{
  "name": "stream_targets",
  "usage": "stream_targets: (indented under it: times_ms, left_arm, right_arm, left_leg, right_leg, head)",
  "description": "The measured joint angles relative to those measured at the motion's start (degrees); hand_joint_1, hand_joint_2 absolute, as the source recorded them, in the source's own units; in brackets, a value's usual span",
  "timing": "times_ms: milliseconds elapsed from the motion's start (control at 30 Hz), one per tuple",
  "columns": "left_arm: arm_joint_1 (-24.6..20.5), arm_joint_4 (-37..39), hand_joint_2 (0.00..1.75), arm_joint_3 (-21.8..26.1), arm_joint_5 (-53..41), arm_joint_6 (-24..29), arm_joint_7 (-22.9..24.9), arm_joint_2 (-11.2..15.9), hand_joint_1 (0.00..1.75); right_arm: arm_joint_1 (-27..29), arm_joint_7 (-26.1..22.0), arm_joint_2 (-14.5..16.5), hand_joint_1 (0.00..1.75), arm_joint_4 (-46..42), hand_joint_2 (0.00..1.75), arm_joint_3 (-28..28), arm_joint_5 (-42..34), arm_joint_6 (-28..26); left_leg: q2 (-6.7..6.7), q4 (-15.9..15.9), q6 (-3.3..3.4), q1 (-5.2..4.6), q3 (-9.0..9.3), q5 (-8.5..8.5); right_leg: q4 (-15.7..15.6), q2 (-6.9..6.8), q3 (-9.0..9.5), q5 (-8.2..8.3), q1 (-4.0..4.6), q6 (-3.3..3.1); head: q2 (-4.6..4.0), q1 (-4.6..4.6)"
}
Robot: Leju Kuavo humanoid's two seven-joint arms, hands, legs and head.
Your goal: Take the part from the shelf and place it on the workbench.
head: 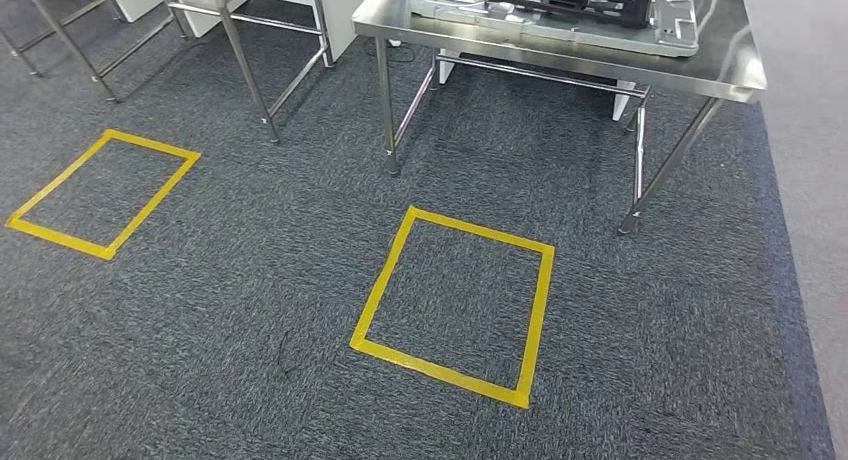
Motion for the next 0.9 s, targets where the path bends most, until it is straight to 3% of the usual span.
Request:
stream_targets:
  times_ms: [33,67,100,167,233,267,367,400,467,533,600,633,667,733,767,833,900]
  left_arm:
    - [0.05,0.0,0.0,0.01,0.0,0.01,0.01,0.02,0.0]
    - [0.15,0.0,0.0,0.01,0.0,0.0,0.01,0.02,0.0]
    - [0.27,0.0,0.0,0.01,0.0,0.0,0.01,0.03,0.0]
    - [0.36,0.0,0.0,0.03,-0.01,0.0,0.01,0.08,0.0]
    - [0.25,-0.01,0.0,0.05,-0.01,-0.03,0.02,0.09,0.0]
    - [0.21,-0.01,0.0,0.05,-0.01,-0.05,0.03,0.1,0.0]
    - [0.37,-0.02,0.0,0.1,-0.02,-0.07,0.16,0.11,0.0]
    - [0.43,-0.02,0.0,0.13,-0.04,-0.07,0.21,0.12,0.0]
    - [0.47,-0.02,0.0,0.17,-0.13,-0.12,0.28,0.13,0.0]
    - [0.36,-0.02,0.0,0.24,-0.2,-0.2,0.32,0.14,0.0]
    - [0.3,-0.02,0.0,0.38,-0.25,-0.24,0.33,0.14,0.0]
    - [0.33,-0.02,0.0,0.46,-0.29,-0.25,0.35,0.15,0.0]
    - [0.36,-0.02,0.0,0.52,-0.34,-0.26,0.38,0.15,0.0]
    - [0.33,-0.02,0.0,0.59,-0.48,-0.36,0.44,0.15,0.0]
    - [0.23,-0.02,0.0,0.6,-0.56,-0.48,0.45,0.14,0.0]
    - [0.05,-0.02,0.0,0.6,-0.87,-0.76,0.47,0.17,0.0]
    - [0.05,-0.02,0.0,0.65,-1.21,-0.9,0.5,0.24,0.0]
  right_arm:
    - [0.01,0.01,-0.26,0.0,0.08,0.0,0.01,0.0,0.04]
    - [-0.01,0.03,-0.53,0.0,0.15,0.0,0.04,0.01,0.1]
    - [-0.05,0.08,-0.73,0.0,0.22,0.0,0.07,0.02,0.19]
    - [-0.11,0.28,-1.01,0.0,0.29,0.0,0.17,0.06,0.55]
    - [-0.18,0.53,-1.16,0.0,0.34,0.0,0.23,0.1,0.9]
    - [-0.23,0.61,-1.21,0.0,0.35,0.0,0.24,0.13,1.03]
    - [-0.51,0.77,-1.21,0.0,0.39,0.0,0.28,0.3,1.7]
    - [-0.59,0.86,-1.21,0.0,0.39,0.0,0.3,0.36,1.97]
    - [-0.62,1.1,-1.01,0.0,0.41,0.0,0.32,0.45,2.32]
    - [-0.5,1.39,-0.67,0.0,0.43,0.0,0.32,0.51,2.57]
    - [-0.4,1.7,-0.46,0.0,0.43,0.0,0.32,0.55,2.91]
    - [-0.37,1.83,-0.42,0.0,0.43,0.0,0.32,0.58,3.08]
    - [-0.36,1.93,-0.39,0.0,0.43,0.0,0.32,0.63,3.23]
    - [-0.34,2.18,-0.38,0.0,0.43,0.0,0.32,0.7,3.77]
    - [-0.34,2.38,-0.38,0.0,0.43,0.0,0.32,0.72,4.2]
    - [-0.39,3.03,-0.38,0.0,0.44,0.0,0.32,0.82,5.39]
    - [-0.55,3.72,-0.38,0.0,0.45,0.0,0.32,0.99,6.45]
  left_leg:
    - [0.23,2.89,-0.27,0.17,-1.39,-0.97]
    - [0.4,3.93,-0.52,0.35,-1.84,-0.81]
    - [0.6,3.04,-0.73,0.53,-1.32,0.28]
    - [2.0,-4.4,-0.93,0.76,2.58,4.11]
    - [4.04,-10.48,-0.43,0.59,5.65,6.22]
    - [4.6,-11.47,-0.06,0.45,6.01,6.34]
    - [3.62,-11.34,1.08,0.15,5.47,6.57]
    - [3.13,-11.51,1.53,0.21,5.46,6.8]
    - [2.14,-11.91,2.32,0.44,5.34,7.39]
    - [1.14,-11.98,2.79,0.36,4.94,7.76]
    - [-0.11,-11.91,3.0,0.04,4.61,7.92]
    - [-0.82,-11.86,3.02,-0.11,4.58,7.96]
    - [-1.55,-11.81,3.02,-0.24,4.62,7.97]
    - [-2.93,-11.73,2.93,-0.4,4.68,8.01]
    - [-3.59,-11.61,2.75,-0.47,4.57,8.03]
    - [-4.73,-11.49,2.1,-0.33,4.07,8.26]
    - [-5.7,-11.5,1.34,-0.09,3.67,8.48]
  right_leg:
    - [0.09,-0.73,-0.12,-0.03,0.01,0.02]
    - [0.2,-1.42,-0.2,-0.09,-0.01,0.07]
    - [0.35,-2.03,-0.27,-0.18,-0.05,0.17]
    - [0.92,-3.26,-0.28,-0.53,-0.19,0.61]
    - [1.54,-4.25,-0.25,-0.96,-0.1,1.26]
    - [1.74,-4.59,-0.24,-1.09,-0.01,1.58]
    - [1.63,-5.69,0.0,-1.0,0.0,2.54]
    - [1.73,-5.42,0.05,-1.19,-0.15,2.91]
    - [4.04,-3.08,-0.84,-3.23,-0.39,3.4]
    - [10.91,-0.39,-3.99,-7.35,-0.47,3.48]
    - [17.19,0.29,-6.95,-9.63,-0.42,3.3]
    - [17.61,0.41,-7.19,-9.04,-0.4,3.11]
    - [15.84,0.64,-6.41,-7.37,-0.36,2.81]
    - [8.68,2.56,-3.22,-3.21,-0.16,1.93]
    - [5.34,3.72,-1.83,-1.89,-0.08,1.57]
    - [2.4,4.93,-0.78,-1.34,0.14,1.23]
    - [1.78,3.82,-0.65,-1.13,0.13,0.99]
  head:
    - [0.0,0.0]
    - [0.0,0.0]
    - [0.0,0.0]
    - [0.0,0.0]
    - [0.0,0.0]
    - [0.0,0.0]
    - [0.0,0.01]
    - [0.0,0.01]
    - [0.0,0.01]
    - [0.0,0.01]
    - [0.0,0.01]
    - [0.0,0.01]
    - [0.0,0.01]
    - [0.0,0.01]
    - [0.0,0.01]
    - [0.0,0.01]
    - [0.0,0.0]
